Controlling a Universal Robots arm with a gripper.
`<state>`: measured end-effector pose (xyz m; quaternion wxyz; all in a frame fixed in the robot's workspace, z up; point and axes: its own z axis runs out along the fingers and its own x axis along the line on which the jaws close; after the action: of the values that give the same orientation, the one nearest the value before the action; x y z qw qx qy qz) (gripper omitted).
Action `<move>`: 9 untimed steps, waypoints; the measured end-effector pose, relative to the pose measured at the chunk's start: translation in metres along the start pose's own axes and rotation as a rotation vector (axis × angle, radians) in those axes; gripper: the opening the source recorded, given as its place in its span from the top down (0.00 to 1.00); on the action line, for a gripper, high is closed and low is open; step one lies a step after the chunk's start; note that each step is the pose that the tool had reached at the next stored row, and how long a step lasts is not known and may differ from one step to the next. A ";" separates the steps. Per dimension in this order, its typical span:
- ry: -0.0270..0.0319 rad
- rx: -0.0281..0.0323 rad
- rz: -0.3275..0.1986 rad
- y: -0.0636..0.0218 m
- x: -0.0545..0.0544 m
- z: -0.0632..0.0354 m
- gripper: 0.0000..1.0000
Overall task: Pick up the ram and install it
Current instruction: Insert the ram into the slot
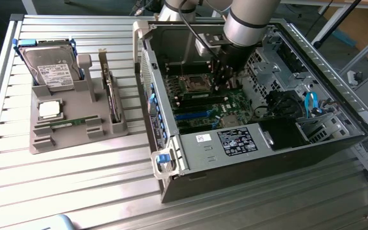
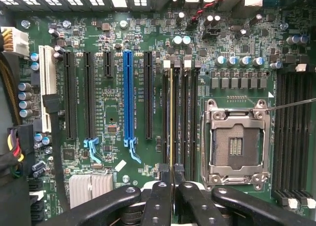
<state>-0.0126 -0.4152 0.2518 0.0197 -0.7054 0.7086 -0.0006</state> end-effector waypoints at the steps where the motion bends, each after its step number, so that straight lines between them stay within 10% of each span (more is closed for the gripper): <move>1: 0.0000 0.0002 0.000 0.0000 0.000 0.0010 0.88; 9: 0.0000 0.0003 0.000 0.0001 0.000 0.0029 0.88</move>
<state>-0.0126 -0.4153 0.2489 0.0198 -0.7054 0.7086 -0.0007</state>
